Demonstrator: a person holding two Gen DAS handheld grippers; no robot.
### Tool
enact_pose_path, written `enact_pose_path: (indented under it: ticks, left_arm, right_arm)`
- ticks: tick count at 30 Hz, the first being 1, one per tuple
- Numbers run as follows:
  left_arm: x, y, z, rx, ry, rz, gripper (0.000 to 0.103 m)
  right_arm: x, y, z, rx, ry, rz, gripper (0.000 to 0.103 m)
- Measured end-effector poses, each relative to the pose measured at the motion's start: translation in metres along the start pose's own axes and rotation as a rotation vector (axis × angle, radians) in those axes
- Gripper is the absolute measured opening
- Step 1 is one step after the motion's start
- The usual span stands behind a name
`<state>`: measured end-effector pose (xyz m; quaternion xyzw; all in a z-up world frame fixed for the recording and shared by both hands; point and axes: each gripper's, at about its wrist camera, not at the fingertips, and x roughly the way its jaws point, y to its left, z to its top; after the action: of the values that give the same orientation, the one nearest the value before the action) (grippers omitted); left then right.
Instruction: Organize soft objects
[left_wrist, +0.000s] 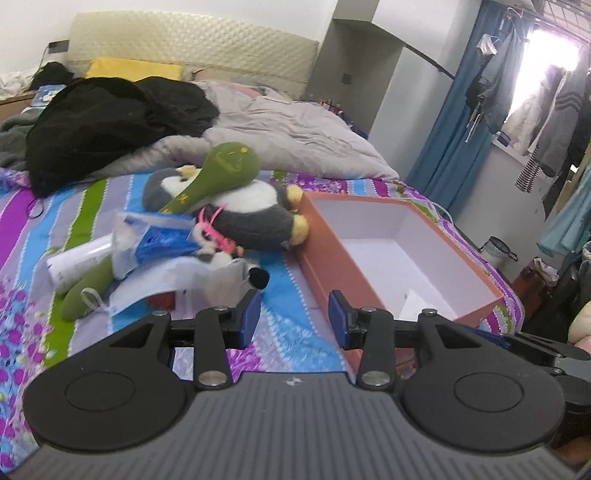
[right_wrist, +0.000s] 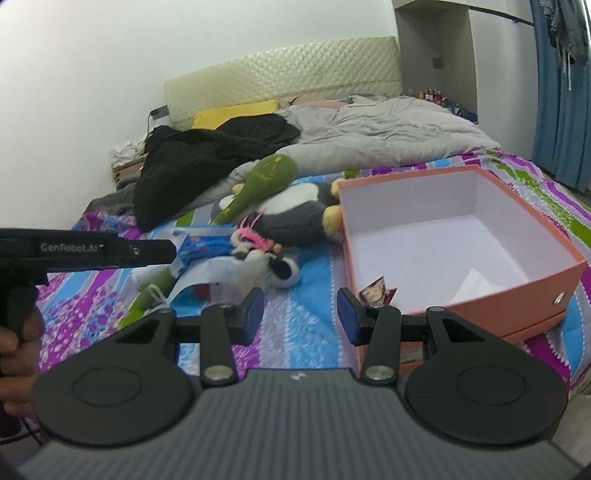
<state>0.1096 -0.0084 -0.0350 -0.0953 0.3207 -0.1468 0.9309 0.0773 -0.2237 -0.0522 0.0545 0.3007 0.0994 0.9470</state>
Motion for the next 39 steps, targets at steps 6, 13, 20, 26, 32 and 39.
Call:
enact_pose_path:
  ticks: [6, 13, 20, 26, 32, 39]
  left_arm:
    - [-0.020, 0.008, -0.027, -0.037, 0.003, 0.033, 0.046]
    - [-0.027, 0.025, -0.051, -0.081, 0.033, 0.061, 0.046]
    - [-0.005, 0.046, -0.049, -0.098, 0.049, 0.081, 0.046]
    - [0.027, 0.072, -0.042, -0.105, 0.076, 0.114, 0.047]
    - [0.062, 0.101, -0.036, -0.126, 0.090, 0.145, 0.053]
    - [0.106, 0.135, -0.029, -0.119, 0.117, 0.211, 0.054]
  right_arm:
    - [-0.008, 0.015, -0.018, -0.019, 0.034, 0.017, 0.047]
    - [-0.002, 0.029, -0.032, -0.031, 0.080, 0.043, 0.047]
    - [0.027, 0.035, -0.033, -0.034, 0.118, 0.058, 0.047]
    - [0.062, 0.039, -0.025, -0.039, 0.118, 0.067, 0.047]
    - [0.111, 0.037, -0.017, -0.022, 0.151, 0.077, 0.047]
    - [0.169, 0.035, -0.006, -0.036, 0.187, 0.081, 0.047]
